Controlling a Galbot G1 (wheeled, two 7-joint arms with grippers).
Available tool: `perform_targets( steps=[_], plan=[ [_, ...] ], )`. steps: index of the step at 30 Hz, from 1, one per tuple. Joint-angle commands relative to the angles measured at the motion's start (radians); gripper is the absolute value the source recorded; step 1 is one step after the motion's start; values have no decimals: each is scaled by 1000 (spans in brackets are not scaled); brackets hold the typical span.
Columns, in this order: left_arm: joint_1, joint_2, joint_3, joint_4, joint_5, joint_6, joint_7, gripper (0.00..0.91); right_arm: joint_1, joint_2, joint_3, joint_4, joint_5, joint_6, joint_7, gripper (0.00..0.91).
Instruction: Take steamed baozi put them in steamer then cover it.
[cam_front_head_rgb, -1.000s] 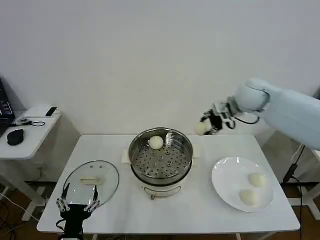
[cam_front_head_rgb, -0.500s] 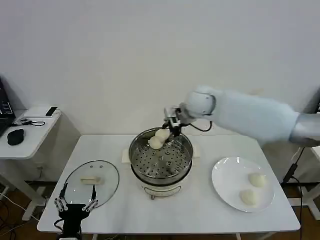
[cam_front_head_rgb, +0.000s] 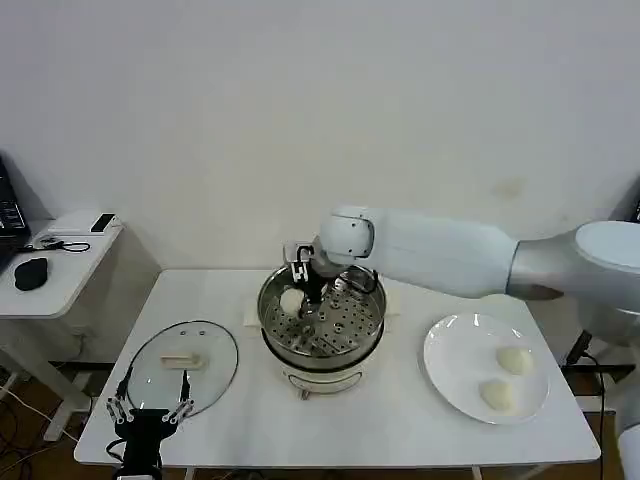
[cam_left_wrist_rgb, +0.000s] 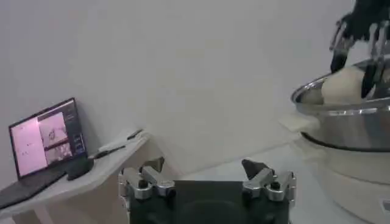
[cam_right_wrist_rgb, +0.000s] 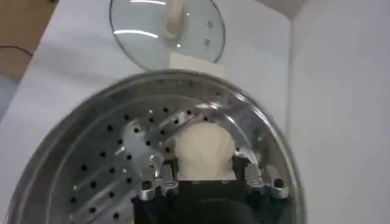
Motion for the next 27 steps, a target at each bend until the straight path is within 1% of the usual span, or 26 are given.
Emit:
perform_targets(
  steps=[1, 6, 7, 8, 12, 15, 18, 19, 20, 23, 24, 25, 27],
  plan=[
    [-3, 1, -1, 3, -1, 0, 0, 907, -29, 44, -5, -22, 16, -38, 13, 605],
    [-6, 1, 0, 4, -2, 0, 0, 907, -42, 50, -3, -36, 6, -37, 18, 605],
    [-6, 2, 0, 4, -1, 0, 0, 907, -46, 51, -1, -40, -3, -35, 18, 776],
    [-6, 1, 1, 4, -2, 0, 0, 907, -49, 52, 0, -42, -8, -35, 19, 907],
    [-5, 2, 1, 5, -2, -1, 0, 907, -44, 46, 3, -40, -16, -35, 15, 907],
    [-5, 1, 1, 4, -2, 0, 0, 907, -9, 21, 5, -16, -16, -28, 2, 907],
    [-7, 1, 6, 5, -1, 0, 1, 907, 40, -21, 8, 19, -17, -11, -14, 907],
    [-9, 2, 8, 6, 0, 0, 1, 907, 83, -52, 7, 41, -17, 9, -34, 907],
    [-10, 2, 11, 7, 0, 0, 1, 907, 101, -74, 7, 57, -19, 26, -43, 907],
    [-17, 2, 18, 6, 1, 2, 2, 907, 147, -161, 7, 97, -33, 50, -78, 907],
    [-20, 3, 23, 3, 1, 3, 3, 907, 175, -217, 7, 127, -45, 69, -102, 907],
    [-20, 4, 25, 2, 2, 4, 3, 907, 185, -239, 6, 137, -58, 75, -110, 907],
    [-26, 8, 33, -1, 2, 5, 5, 907, 217, -324, 0, 177, -96, 94, -135, 907]
  ],
)
